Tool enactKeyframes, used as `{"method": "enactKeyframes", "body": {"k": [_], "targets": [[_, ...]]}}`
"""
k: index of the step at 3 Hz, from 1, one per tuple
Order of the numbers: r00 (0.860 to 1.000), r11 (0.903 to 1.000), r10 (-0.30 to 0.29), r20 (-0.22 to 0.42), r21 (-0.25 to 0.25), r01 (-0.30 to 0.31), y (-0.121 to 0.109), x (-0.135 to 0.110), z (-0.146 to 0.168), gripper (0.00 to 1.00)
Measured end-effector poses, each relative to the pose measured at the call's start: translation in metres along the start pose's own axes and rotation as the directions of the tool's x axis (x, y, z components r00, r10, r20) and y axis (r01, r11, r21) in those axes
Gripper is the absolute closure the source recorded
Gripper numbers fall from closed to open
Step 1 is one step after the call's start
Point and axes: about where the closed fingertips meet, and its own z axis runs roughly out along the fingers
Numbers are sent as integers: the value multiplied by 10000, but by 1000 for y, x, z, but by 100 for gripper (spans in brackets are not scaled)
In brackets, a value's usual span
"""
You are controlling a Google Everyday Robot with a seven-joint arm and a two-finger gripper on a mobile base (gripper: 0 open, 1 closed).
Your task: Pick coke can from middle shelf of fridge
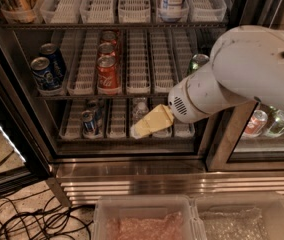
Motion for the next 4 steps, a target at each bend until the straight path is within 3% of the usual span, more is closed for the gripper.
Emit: {"method": "enactKeyframes", "body": {"k": [1, 2, 3, 4], "targets": [[9970, 9970, 763, 161, 104, -764, -1, -4, -1, 0], [9970, 9970, 762, 160, 103, -764, -1, -4, -1, 0], [9901, 9910, 1319, 474, -288, -1307, 10, -12, 15, 0], [9776, 9804, 1921, 858, -602, -1874, 26, -36, 50, 0]]}}
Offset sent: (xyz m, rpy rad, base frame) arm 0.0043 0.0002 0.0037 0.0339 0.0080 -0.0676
